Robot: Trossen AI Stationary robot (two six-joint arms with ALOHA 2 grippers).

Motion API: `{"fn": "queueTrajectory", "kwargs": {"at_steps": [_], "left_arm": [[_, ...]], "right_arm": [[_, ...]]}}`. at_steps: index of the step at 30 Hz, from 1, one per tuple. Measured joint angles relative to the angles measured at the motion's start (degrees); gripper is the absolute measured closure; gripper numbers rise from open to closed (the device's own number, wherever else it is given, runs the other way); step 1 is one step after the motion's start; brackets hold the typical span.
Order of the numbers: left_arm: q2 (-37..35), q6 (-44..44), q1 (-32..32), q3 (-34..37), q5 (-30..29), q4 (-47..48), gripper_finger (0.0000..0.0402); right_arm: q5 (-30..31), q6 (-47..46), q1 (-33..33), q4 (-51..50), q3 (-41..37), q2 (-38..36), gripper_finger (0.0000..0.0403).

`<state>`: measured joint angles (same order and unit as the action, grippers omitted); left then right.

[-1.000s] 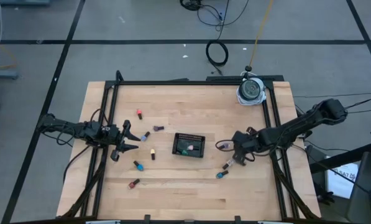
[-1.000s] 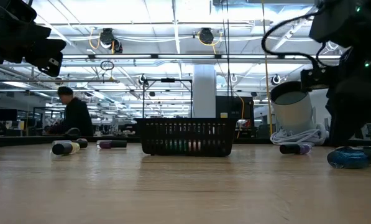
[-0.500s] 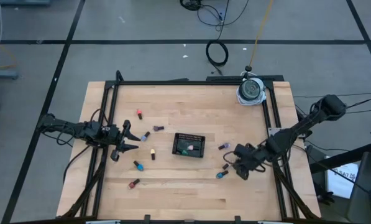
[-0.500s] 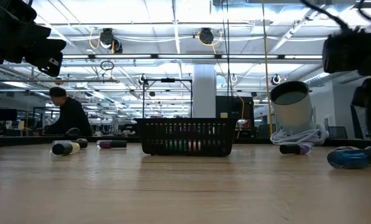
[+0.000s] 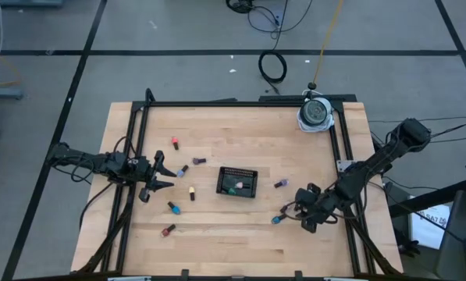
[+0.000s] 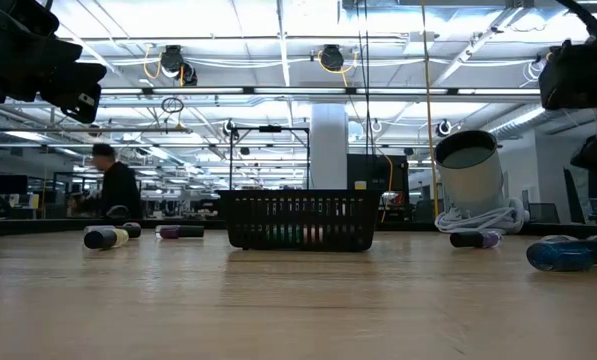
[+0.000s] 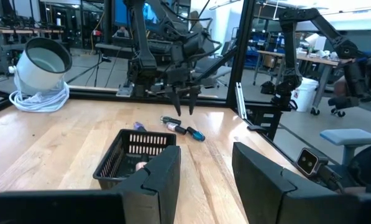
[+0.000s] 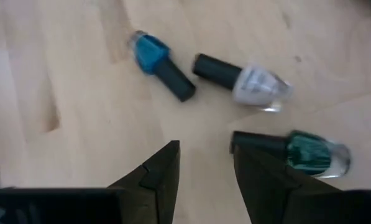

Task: Pick & Place Nail Polish
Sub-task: Put the dark green nail polish into the black bin

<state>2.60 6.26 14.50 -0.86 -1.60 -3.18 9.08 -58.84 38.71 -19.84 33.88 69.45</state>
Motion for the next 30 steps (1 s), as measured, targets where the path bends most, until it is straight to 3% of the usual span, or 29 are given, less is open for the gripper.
{"fn": "queueTrajectory", "kwargs": {"at_steps": [6,18,30], "left_arm": [[0.0,0.0,0.0,0.0,0.0,0.0,0.0256],[0.0,0.0,0.0,0.0,0.0,0.0,0.0256],[0.0,0.0,0.0,0.0,0.0,0.0,0.0256]], "right_arm": [[0.0,0.1,0.7,-0.6,3.9,1.9,0.0264],[-2.8,-2.0,1.2,-3.5,3.8,9.3,0.0264],[5.9,-2.6,-0.3,-16.5,3.8,8.8,0.0264]]}}
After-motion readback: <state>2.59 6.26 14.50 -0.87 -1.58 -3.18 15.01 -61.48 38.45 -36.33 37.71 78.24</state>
